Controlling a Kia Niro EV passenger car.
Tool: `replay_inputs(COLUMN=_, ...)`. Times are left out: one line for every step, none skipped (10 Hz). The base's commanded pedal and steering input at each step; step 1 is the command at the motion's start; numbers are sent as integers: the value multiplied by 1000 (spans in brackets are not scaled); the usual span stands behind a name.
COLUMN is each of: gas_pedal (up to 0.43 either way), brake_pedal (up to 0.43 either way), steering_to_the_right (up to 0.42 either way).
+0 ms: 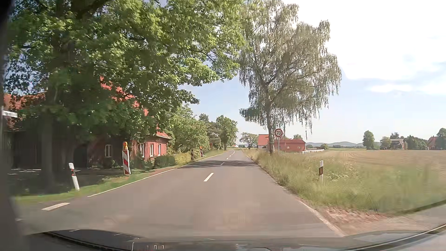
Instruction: Follow the waypoints while adhering to traffic rules and regulations
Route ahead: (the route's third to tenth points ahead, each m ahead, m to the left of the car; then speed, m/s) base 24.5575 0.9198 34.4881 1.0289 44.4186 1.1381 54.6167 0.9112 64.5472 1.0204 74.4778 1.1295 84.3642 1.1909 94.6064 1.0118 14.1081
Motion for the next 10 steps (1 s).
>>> replay_inputs(gas_pedal=268, brake_pedal=0, steering_to_the_right=0)
replay_inputs(gas_pedal=268, brake_pedal=0, steering_to_the_right=0)
replay_inputs(gas_pedal=268, brake_pedal=0, steering_to_the_right=0)
replay_inputs(gas_pedal=268, brake_pedal=0, steering_to_the_right=0)
replay_inputs(gas_pedal=268, brake_pedal=0, steering_to_the_right=0)
replay_inputs(gas_pedal=268, brake_pedal=0, steering_to_the_right=0)
replay_inputs(gas_pedal=268, brake_pedal=0, steering_to_the_right=0)
replay_inputs(gas_pedal=268, brake_pedal=0, steering_to_the_right=0)
replay_inputs(gas_pedal=268, brake_pedal=0, steering_to_the_right=0)
replay_inputs(gas_pedal=280, brake_pedal=0, steering_to_the_right=0)
